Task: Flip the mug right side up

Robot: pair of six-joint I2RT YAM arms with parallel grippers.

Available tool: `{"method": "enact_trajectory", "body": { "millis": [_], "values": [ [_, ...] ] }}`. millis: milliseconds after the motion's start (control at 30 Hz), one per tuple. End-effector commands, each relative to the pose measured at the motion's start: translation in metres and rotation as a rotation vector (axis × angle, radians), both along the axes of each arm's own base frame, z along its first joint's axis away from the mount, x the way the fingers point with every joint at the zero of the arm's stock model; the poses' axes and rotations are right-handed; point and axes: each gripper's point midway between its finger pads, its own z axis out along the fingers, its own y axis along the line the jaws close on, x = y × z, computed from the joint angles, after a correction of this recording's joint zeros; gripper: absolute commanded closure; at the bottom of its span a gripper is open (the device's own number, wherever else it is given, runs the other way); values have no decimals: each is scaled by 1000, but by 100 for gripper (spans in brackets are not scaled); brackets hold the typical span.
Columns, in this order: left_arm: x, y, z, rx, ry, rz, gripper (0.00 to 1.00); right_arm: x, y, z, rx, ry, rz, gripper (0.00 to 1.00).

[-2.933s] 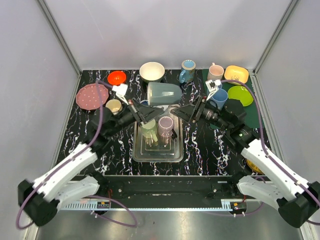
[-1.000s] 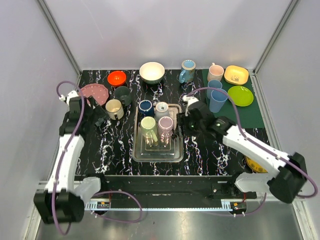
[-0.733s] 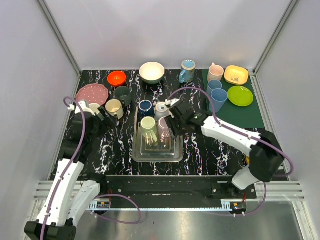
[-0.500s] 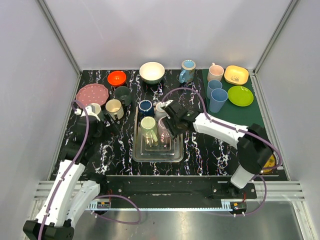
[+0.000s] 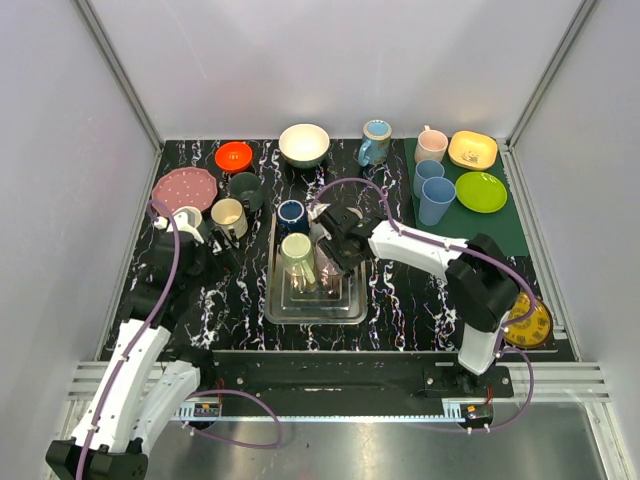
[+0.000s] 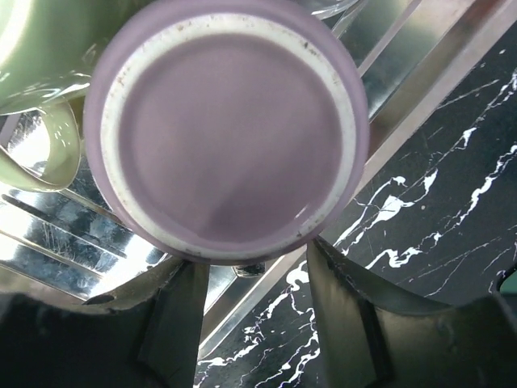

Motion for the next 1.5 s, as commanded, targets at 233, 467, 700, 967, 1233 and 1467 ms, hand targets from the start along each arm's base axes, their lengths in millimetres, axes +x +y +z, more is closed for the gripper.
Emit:
{"method": "enact_trajectory", "body": {
  "millis": [233,467,700,967,1233,1467],
  "values": [
    [5,-9,21,-23,-71,-50,8,10,19,4,64,-30,44,60],
    [2,-10,23,-25,-89,-58,20,5,25,8,103,-6,49,96],
    [0,-10,26,-38,-102,-54,23,-13,17,81,273,-79,-27,100],
    [-4,-25,73,-125,-260,-118,14,-51,8,186,613,-155,-76,100],
    [-47,-120,147,-583,-490,-594,1,-83,33,301,1323,-152,17,100],
    [-74,-146,183,-850,-640,-780,1,-95,26,350,1660,-73,136,100]
  ]
}}
